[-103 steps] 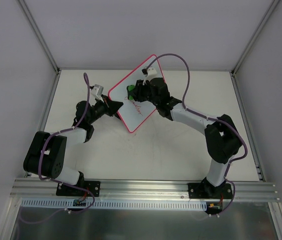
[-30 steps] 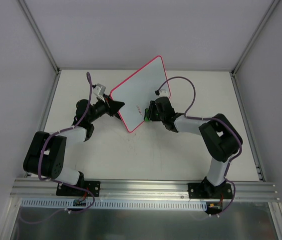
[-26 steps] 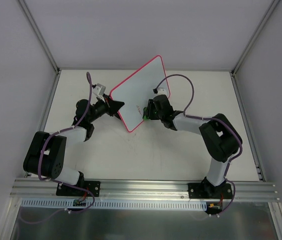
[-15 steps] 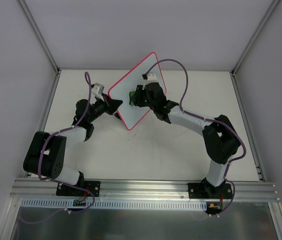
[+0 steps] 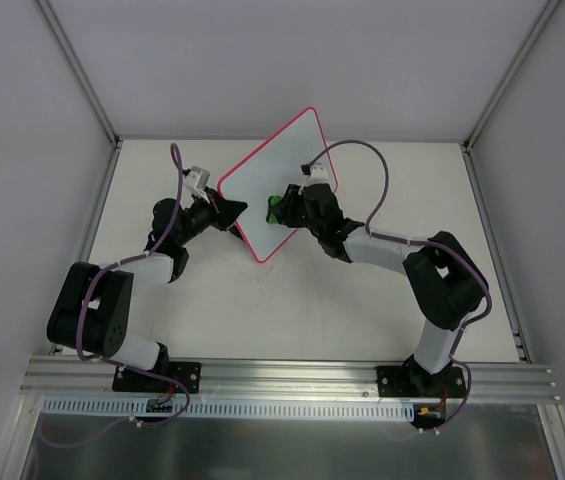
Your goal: Erase the whiteboard
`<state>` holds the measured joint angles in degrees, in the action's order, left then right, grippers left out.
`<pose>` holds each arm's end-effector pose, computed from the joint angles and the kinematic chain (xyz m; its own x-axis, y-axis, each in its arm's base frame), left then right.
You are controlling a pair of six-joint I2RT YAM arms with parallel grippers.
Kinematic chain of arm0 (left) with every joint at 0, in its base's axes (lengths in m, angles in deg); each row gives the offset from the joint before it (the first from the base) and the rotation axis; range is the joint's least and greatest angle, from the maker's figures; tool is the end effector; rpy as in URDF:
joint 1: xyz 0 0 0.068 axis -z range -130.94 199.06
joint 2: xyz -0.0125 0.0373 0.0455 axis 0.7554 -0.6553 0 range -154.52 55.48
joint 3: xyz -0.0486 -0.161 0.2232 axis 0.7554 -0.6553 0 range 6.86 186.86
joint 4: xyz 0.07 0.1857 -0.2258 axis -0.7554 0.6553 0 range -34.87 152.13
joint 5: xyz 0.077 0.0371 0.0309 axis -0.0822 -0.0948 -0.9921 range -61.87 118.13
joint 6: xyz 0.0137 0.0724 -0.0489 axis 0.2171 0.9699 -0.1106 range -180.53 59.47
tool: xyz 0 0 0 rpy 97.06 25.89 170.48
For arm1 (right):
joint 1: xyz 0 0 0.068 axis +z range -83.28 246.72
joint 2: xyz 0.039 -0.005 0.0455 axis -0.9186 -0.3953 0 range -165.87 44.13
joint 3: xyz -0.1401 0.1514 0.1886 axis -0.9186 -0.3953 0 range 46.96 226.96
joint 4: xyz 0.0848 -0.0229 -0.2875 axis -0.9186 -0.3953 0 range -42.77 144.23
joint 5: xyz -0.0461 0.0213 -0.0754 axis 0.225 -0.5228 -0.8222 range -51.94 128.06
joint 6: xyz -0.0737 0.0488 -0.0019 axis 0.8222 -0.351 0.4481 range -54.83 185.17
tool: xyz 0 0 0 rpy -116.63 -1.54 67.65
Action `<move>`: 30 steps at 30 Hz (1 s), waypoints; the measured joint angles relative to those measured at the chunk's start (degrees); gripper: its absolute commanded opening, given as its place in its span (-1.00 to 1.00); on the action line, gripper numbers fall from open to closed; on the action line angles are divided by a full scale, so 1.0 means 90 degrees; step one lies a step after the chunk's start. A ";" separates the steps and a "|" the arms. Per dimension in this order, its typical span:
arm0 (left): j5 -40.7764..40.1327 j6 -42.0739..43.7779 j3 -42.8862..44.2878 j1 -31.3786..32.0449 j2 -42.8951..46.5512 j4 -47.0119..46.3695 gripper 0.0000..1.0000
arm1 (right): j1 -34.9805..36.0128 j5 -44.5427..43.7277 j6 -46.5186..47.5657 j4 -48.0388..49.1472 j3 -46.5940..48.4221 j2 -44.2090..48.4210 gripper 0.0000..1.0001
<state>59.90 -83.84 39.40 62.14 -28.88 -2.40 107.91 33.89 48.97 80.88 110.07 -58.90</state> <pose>0.3392 -0.1212 0.2090 -0.1890 -0.3016 -0.9345 0.6837 0.6427 -0.3457 0.3706 0.3168 0.2047 -0.3342 0.0773 -0.9393 -0.5315 0.8076 0.2555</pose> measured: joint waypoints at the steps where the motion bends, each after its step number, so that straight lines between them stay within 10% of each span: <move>1: 0.0019 0.0000 0.0000 0.0000 0.0000 -0.0005 -1.00 | -0.0029 -0.0002 -0.0085 0.0034 -0.0143 -0.0007 -0.99; 30: 0.0500 -0.0012 0.0000 0.0216 0.0000 0.0000 -1.00 | -0.1127 -0.0238 -0.0678 -0.0508 -0.1593 0.0500 -1.00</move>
<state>64.40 -83.95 39.40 64.09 -28.88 -2.40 97.76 31.75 42.87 76.31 95.73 -54.39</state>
